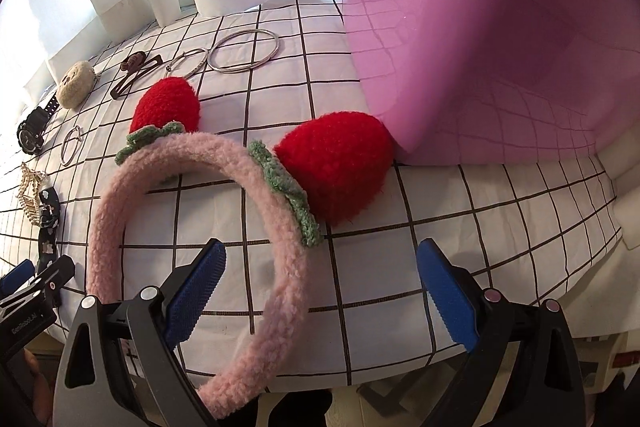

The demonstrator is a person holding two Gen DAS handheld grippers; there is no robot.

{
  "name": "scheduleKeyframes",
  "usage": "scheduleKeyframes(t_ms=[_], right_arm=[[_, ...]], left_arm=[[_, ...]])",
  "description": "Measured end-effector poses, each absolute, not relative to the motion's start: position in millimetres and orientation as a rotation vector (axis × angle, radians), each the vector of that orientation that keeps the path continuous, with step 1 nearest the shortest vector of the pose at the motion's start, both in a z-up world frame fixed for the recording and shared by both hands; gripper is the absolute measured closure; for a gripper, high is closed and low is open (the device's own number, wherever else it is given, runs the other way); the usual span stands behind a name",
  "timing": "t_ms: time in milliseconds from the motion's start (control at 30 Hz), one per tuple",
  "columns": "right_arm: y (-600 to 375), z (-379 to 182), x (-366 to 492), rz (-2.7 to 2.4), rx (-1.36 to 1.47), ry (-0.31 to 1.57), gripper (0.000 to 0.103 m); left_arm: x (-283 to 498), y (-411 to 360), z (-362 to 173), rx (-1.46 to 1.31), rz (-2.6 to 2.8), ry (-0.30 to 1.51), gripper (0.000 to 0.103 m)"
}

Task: Organize jewelry
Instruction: 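Grasp the black hair tie with left tool while right tool grasps pink headband, then lift and carry both items over the pink tub with both tools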

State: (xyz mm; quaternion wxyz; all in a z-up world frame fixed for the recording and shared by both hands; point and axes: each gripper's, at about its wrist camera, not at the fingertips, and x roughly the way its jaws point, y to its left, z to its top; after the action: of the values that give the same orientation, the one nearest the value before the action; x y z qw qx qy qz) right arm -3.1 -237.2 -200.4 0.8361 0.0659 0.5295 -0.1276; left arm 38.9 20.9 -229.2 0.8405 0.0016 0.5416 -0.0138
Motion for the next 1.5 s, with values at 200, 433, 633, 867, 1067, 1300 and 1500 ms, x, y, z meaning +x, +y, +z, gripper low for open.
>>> scheduleKeyframes(t_ms=[200,433,633,867,1067,1300,1500], right_arm=[[-238,-211,2,-0.268,0.142,1.135,0.011],[-235,-212,-4,-0.272,0.131,1.059,0.009],[-232,-213,-5,-0.276,0.126,1.048,0.009],[-220,-206,-2,-0.198,0.091,1.057,0.030],[-197,-200,-1,-0.153,0.041,1.049,0.090],[-199,-195,-2,-0.142,0.098,1.039,0.092],[-187,-176,-6,-0.136,0.082,0.997,0.092]], left_arm=[[42,15,-230,0.015,-0.020,1.113,0.006],[42,13,-232,0.011,-0.008,1.075,0.005],[39,13,-231,0.031,-0.024,1.053,0.006],[28,2,-224,0.070,-0.107,1.021,0.041],[22,-5,-220,0.085,-0.160,1.005,0.082],[23,8,-212,0.058,-0.191,1.011,0.083],[23,21,-188,0.044,-0.213,0.973,0.083]])
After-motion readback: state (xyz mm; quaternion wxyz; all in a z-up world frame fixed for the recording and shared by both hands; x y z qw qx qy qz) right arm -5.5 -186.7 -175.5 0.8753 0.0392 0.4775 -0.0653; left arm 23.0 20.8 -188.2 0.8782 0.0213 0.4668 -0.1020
